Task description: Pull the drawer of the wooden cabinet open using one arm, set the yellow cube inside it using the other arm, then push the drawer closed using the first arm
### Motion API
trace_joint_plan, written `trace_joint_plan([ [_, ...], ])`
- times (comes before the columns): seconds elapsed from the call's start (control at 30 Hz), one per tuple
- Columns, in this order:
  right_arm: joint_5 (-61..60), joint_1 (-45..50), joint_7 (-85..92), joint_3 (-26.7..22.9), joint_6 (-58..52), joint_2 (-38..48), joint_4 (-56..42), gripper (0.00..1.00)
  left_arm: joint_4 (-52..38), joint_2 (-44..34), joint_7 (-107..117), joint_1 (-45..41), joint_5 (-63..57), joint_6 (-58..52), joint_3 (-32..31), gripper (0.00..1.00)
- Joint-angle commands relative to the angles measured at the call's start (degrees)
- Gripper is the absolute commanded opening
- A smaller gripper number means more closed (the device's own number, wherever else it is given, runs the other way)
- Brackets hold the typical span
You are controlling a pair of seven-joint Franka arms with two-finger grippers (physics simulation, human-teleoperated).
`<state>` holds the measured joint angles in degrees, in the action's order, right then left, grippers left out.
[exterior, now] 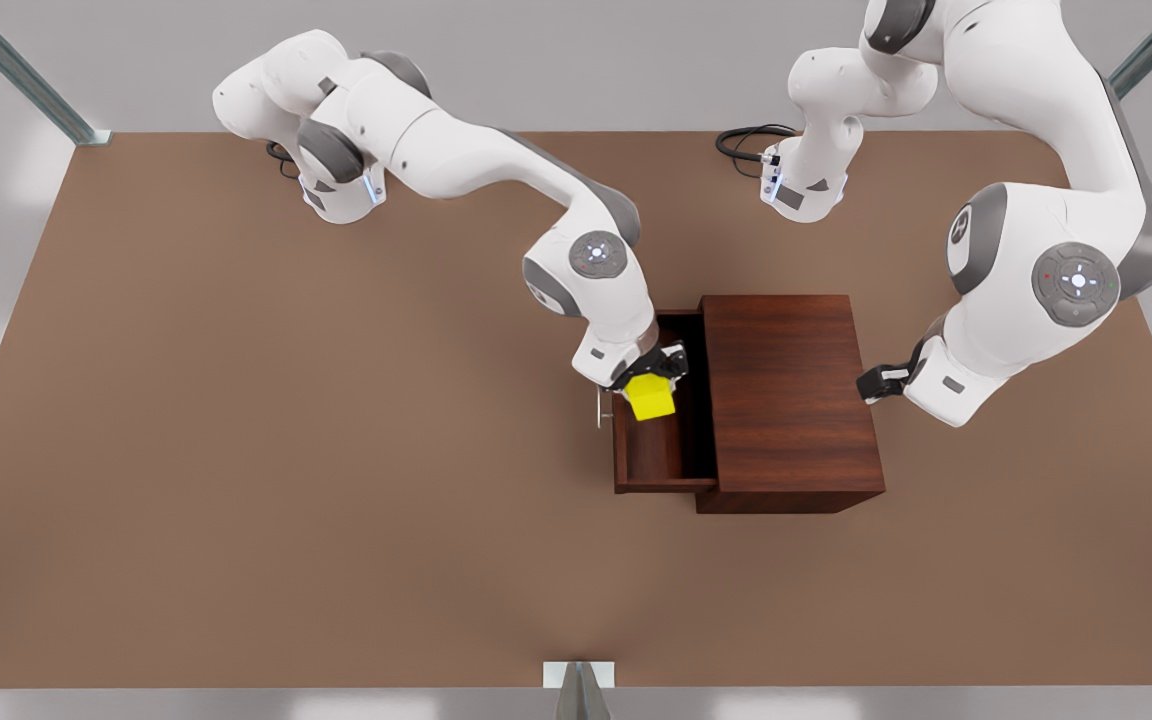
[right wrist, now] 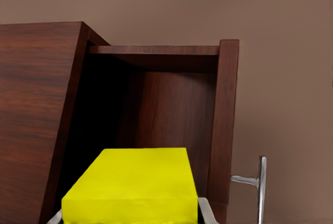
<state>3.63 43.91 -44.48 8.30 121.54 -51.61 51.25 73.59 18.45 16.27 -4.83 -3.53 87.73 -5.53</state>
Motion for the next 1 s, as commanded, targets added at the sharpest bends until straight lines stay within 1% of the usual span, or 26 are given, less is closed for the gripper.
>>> trace_joint_plan([
  [0.0,0.23,0.03,-16.60,-0.21,1.60,0.19,-0.01,1.00,-0.03,0.01,-11.88,0.09,-0.07,0.08,-0.01,1.00],
  [0.13,1.37,-1.81,-15.90,-0.39,-2.71,2.56,0.51,1.00,-0.03,0.01,-10.92,-0.09,0.37,-0.01,-0.01,1.00],
  [0.17,3.48,-4.79,-13.54,-0.13,-8.31,5.81,1.39,1.00,-0.03,-0.08,-6.01,-0.18,4.48,-0.01,-0.18,0.98],
  [0.2,3.49,-9.45,-6.43,-0.04,-14.55,9.58,1.65,1.00,-0.03,-0.08,1.99,-1.05,6.70,-0.01,-0.36,0.47],
  [0.23,3.49,-13.50,-0.26,-0.13,-21.42,13.28,1.66,1.00,-0.03,-0.08,12.87,-4.21,8.01,-0.01,-0.36,0.21],
  [0.3,3.40,-21.93,11.25,0.40,-30.91,22.07,5.61,1.00,-0.03,0.62,33.90,-8.44,14.42,0.95,-0.36,0.21],
  [0.33,3.31,-26.23,18.53,0.49,-35.65,24.70,5.79,1.00,-0.03,0.97,42.58,-10.19,17.15,3.14,-0.36,0.21],
  [0.37,3.31,-30.46,22.86,0.49,-37.95,28.22,8.59,1.00,-0.03,2.37,55.32,-13.17,19.26,7.71,-0.36,0.21],
  [0.4,2.79,-34.32,27.15,0.58,-37.87,31.38,12.71,1.00,-0.03,3.08,61.30,-15.45,19.35,10.60,-0.27,0.21],
  [0.43,0.33,-39.16,29.28,0.66,-36.55,35.52,19.14,1.00,-0.03,5.45,75.56,-19.51,19.44,16.77,-0.36,0.21],
  [0.47,0.15,-41.89,34.71,0.84,-33.30,37.46,23.71,1.00,-0.03,7.12,82.59,-22.59,19.18,21.60,-0.27,0.21],
  [0.53,0.06,-47.34,46.24,0.84,-32.95,37.37,24.68,1.00,-0.03,9.94,97.01,-25.49,18.91,29.43,-0.18,0.21],
  [0.57,0.58,-47.43,46.33,0.84,-33.03,37.02,25.21,1.00,-0.03,10.73,103.07,-27.07,18.04,32.16,-0.18,0.21],
  [0.6,0.59,-47.43,47.73,0.84,-33.38,36.58,24.68,1.00,-0.03,11.87,108.53,-28.04,16.28,32.42,-0.18,0.21],
  [0.7,0.15,-47.61,47.65,0.40,-32.60,36.49,24.68,1.00,-0.03,15.12,119.86,-30.32,16.28,34.97,-0.18,0.21],
  [0.77,0.15,-47.52,47.39,0.75,-32.07,36.32,24.68,1.00,-0.03,17.14,127.95,-31.82,12.15,36.20,-0.01,0.21],
  [0.97,0.15,-47.34,47.21,0.84,-32.15,36.32,24.68,1.00,1.11,19.78,130.86,-31.99,8.54,33.66,0.26,0.21],
])
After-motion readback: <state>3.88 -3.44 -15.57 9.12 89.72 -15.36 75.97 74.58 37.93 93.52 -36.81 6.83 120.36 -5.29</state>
